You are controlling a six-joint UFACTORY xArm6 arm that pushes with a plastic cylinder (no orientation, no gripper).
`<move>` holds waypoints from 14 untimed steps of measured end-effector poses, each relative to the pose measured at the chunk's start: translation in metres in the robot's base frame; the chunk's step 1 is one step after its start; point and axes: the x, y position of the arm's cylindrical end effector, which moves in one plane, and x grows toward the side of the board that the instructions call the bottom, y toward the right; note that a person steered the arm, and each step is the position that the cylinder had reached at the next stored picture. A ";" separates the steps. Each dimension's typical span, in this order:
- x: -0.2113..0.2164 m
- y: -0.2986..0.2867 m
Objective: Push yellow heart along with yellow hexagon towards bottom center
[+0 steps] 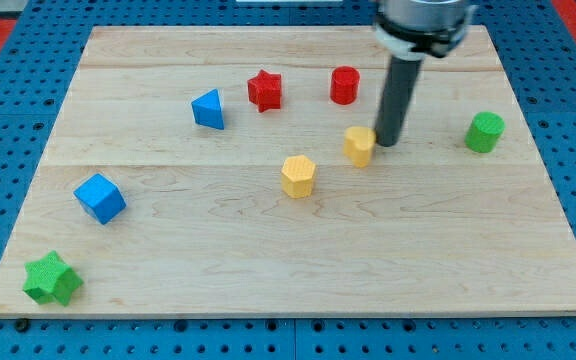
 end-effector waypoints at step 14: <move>0.016 -0.058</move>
